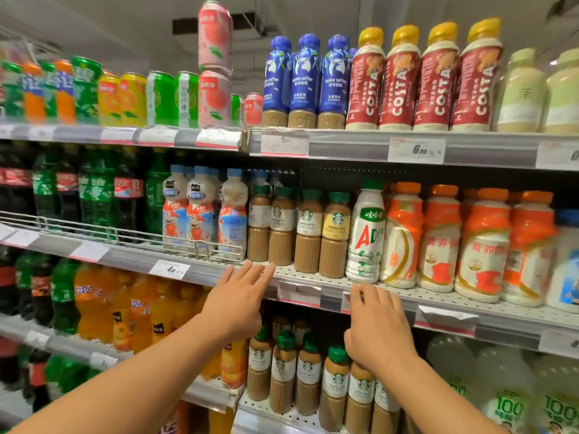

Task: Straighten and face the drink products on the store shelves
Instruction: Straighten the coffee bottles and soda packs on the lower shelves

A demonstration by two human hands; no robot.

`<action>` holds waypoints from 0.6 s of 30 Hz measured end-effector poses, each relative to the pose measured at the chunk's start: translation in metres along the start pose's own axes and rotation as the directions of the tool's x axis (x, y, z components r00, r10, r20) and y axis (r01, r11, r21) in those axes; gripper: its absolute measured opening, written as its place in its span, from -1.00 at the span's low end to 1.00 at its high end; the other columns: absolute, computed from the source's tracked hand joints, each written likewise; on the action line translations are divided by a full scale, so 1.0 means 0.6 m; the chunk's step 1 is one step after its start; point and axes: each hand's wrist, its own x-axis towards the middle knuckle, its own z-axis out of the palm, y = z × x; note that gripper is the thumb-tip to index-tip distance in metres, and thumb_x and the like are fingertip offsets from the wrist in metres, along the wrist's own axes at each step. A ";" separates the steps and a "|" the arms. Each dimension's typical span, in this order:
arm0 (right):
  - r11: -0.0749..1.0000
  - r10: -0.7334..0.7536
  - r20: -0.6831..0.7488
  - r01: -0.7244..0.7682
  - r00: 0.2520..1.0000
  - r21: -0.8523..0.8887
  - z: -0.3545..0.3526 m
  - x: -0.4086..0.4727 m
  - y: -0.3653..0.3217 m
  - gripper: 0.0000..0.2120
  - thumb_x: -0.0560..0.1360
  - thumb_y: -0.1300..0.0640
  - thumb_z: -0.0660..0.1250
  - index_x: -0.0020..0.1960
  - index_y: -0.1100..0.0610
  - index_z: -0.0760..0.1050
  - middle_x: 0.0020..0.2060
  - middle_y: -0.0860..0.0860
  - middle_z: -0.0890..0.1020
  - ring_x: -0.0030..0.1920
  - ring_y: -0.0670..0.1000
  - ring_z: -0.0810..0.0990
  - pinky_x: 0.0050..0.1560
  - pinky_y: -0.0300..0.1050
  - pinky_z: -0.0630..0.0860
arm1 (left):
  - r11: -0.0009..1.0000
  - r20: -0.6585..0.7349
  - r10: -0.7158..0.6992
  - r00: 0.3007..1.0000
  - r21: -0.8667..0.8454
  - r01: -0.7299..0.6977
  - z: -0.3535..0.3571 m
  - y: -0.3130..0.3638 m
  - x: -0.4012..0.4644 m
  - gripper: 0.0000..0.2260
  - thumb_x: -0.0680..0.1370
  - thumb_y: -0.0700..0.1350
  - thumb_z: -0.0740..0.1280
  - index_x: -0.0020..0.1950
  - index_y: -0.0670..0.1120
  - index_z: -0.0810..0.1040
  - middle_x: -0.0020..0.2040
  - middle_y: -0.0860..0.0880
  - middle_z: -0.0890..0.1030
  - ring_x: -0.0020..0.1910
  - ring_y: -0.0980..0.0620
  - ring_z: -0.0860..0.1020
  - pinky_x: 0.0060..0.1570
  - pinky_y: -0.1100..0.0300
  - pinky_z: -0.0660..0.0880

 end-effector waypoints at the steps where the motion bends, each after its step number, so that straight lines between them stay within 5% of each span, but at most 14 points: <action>1: 1.000 -0.001 0.019 0.001 1.000 -0.014 -0.008 0.004 -0.002 -0.51 0.40 0.01 0.22 0.31 0.09 0.29 0.14 0.00 0.39 0.14 0.06 0.35 0.26 -0.04 0.29 | 1.000 -0.005 -0.028 1.000 0.004 0.028 -0.008 -0.013 0.000 -0.18 0.47 -0.07 0.28 0.57 0.08 -0.17 0.60 0.02 -0.01 0.57 -0.03 -0.12 0.48 -0.02 -0.18; 4: 1.000 0.018 0.071 -0.017 0.997 -0.018 -0.026 0.020 -0.010 -0.51 0.42 -0.02 0.16 0.32 0.08 0.32 0.16 0.01 0.40 0.17 0.08 0.35 0.31 0.00 0.24 | 0.992 0.006 -0.122 0.993 0.027 0.122 -0.026 -0.064 0.000 -0.19 0.47 -0.10 0.24 0.58 0.05 -0.18 0.61 -0.01 -0.13 0.56 -0.02 -0.20 0.47 0.00 -0.23; 10: 0.981 -0.092 0.096 0.074 0.991 0.180 -0.014 0.054 -0.101 -0.32 0.50 0.01 0.15 0.57 0.01 0.01 0.53 -0.03 0.09 0.52 0.03 0.05 0.50 0.00 -0.01 | 0.979 0.052 -0.202 0.978 0.040 0.200 -0.008 -0.183 -0.018 -0.17 0.48 -0.12 0.23 0.58 0.05 -0.26 0.59 -0.02 -0.25 0.55 -0.02 -0.28 0.51 -0.04 -0.22; 14: 0.954 -0.159 0.057 0.138 0.986 0.264 0.004 0.084 -0.214 -0.34 0.52 0.03 0.15 0.58 0.00 0.00 0.55 -0.08 0.03 0.54 -0.02 -0.04 0.51 -0.05 -0.04 | 0.991 0.062 -0.120 0.991 0.074 0.115 0.023 -0.258 -0.033 -0.15 0.48 -0.06 0.28 0.58 0.06 -0.24 0.58 -0.05 -0.27 0.55 -0.06 -0.27 0.50 -0.05 -0.22; 18: 0.948 -0.179 0.012 0.170 0.984 0.268 0.013 0.120 -0.325 -0.32 0.52 0.02 0.16 0.58 -0.03 -0.02 0.56 -0.10 -0.01 0.55 -0.05 -0.09 0.51 -0.05 -0.08 | 1.000 0.054 0.018 0.998 0.016 -0.018 0.053 -0.330 -0.042 -0.04 0.49 -0.13 0.31 0.48 0.22 -0.45 0.57 0.00 -0.33 0.55 -0.06 -0.27 0.51 -0.08 -0.18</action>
